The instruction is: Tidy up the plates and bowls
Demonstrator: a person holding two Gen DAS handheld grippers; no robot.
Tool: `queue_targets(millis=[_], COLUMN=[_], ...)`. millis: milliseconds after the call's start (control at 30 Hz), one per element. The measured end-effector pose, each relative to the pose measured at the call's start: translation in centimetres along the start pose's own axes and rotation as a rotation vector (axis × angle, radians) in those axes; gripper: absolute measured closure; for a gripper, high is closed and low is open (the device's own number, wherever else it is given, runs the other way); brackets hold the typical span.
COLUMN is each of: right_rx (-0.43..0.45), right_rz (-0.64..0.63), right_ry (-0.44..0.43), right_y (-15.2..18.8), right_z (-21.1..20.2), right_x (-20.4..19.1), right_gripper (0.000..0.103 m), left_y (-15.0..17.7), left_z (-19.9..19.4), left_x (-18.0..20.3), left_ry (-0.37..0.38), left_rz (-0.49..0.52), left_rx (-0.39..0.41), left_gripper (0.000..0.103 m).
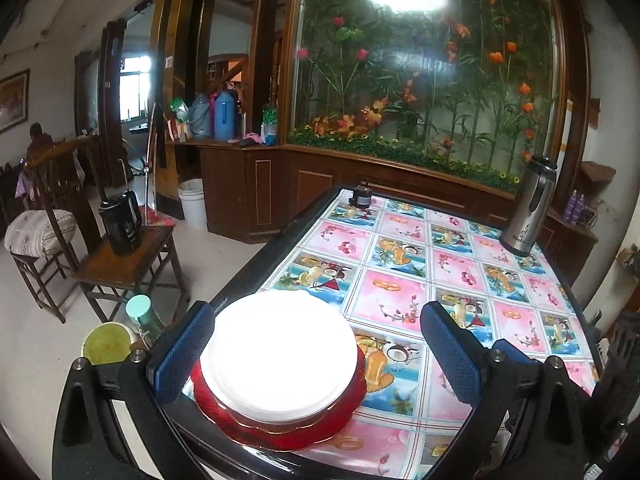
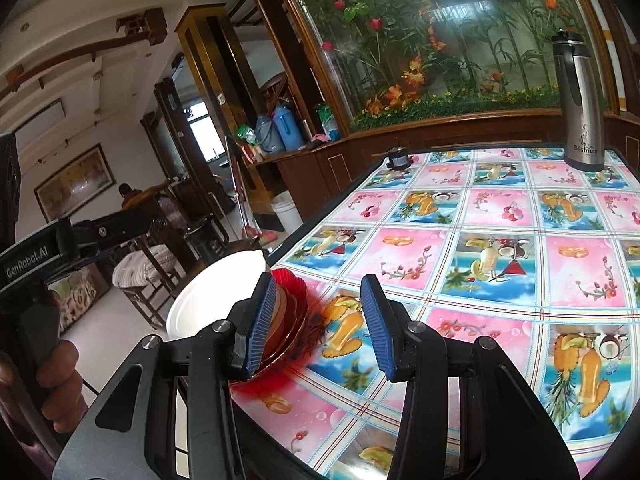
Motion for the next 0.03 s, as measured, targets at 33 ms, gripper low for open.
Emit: queue_targets(millis=[33], right_rx=[-0.002], right_rz=[0.0], right_ry=[0.001], right_y=[0.03], right_z=[0.08], right_x=[0.0], right_gripper=[0.059], left_y=[0.0], left_z=[-0.01], left_x=[-0.05], left_ry=[-0.008], left_rz=[0.001], left_rx=[0.001], left_gripper=[0.0])
Point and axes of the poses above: each gripper's, at about its wrist camera, not at the fingertips, and z roughly the way its jaws point, x to its right, y to its underside, the point moved 5 cm from there along z, roughly the way its jaws point, and after that the axes turned 1 degree about -y, right-handed, at the moved point
